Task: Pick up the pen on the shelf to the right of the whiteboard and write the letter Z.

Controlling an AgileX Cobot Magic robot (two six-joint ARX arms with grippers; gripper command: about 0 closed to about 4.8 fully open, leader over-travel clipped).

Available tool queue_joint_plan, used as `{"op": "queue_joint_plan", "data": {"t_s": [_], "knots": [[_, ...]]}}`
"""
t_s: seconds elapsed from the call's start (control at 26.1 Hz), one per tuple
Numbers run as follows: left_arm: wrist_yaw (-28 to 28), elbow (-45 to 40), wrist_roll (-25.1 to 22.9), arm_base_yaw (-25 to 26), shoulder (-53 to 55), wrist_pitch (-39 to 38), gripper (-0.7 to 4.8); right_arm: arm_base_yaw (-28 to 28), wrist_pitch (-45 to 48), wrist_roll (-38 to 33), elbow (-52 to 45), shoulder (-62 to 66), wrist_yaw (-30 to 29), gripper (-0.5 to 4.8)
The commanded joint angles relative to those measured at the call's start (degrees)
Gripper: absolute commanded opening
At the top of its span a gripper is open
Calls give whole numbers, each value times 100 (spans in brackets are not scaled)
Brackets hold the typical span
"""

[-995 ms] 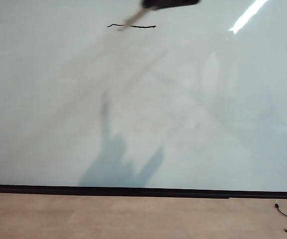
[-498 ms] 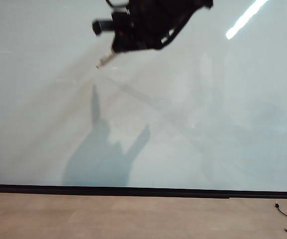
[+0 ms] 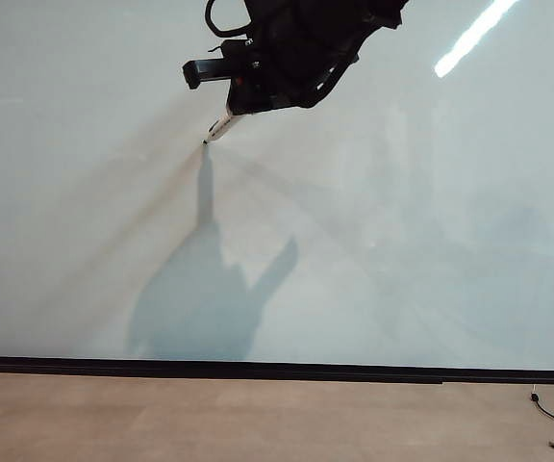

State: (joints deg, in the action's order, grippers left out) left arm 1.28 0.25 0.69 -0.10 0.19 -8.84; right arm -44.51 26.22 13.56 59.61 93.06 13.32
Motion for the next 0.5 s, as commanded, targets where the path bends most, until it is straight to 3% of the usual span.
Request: {"op": "queue_joint_plan", "data": {"t_s": [0.04, 0.5], "knots": [[2, 13, -24, 0, 0, 31, -5, 24, 103, 7, 31, -55, 205, -5], [2, 13, -24, 0, 0, 31, -5, 57, -590, 278, 26, -739, 625, -5]]}}
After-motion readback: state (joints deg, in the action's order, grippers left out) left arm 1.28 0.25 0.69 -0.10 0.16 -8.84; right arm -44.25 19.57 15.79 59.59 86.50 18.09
